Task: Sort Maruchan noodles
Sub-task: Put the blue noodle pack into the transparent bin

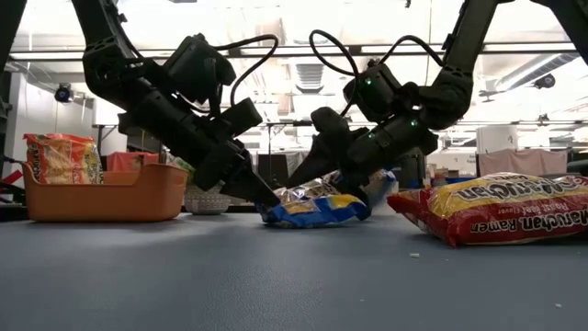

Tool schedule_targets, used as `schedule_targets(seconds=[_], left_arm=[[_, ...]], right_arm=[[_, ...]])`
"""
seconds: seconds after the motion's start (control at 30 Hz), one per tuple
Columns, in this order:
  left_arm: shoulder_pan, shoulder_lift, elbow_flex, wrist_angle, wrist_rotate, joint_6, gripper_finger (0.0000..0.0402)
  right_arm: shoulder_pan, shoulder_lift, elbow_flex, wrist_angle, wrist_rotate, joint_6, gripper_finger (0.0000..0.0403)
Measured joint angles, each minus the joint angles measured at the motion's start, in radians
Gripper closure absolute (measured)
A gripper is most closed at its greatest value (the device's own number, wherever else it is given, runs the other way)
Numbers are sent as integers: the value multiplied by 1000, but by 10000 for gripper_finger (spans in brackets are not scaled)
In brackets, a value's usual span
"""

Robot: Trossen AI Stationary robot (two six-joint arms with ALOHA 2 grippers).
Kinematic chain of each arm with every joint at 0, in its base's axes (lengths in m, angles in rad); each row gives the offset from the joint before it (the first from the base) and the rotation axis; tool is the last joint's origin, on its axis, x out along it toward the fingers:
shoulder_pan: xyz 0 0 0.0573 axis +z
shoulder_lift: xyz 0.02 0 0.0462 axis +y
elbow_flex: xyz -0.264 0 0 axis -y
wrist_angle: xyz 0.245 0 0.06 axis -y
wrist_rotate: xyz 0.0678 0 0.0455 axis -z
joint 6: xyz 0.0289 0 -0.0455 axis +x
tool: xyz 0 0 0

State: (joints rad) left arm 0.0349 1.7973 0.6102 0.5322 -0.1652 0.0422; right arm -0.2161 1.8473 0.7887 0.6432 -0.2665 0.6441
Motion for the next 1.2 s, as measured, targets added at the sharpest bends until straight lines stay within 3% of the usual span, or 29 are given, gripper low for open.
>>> schedule_targets(seconds=[0.33, 0.7, 1.07, 1.2], left_arm=[[-2, -19, -1, -1, -6, 0, 401], [-1, -185, -6, -188, -23, 50, 401], [-2, -473, -13, -278, -11, 189, 401], [-2, -595, -12, -301, -11, 230, 402]], right_arm=[[0, -4, 0, -3, -3, 10, 255], [0, -41, 0, -3, -6, 9, 332], [0, -128, 4, -3, 8, 9, 346], [0, -195, 10, -2, 125, 1, 346]])
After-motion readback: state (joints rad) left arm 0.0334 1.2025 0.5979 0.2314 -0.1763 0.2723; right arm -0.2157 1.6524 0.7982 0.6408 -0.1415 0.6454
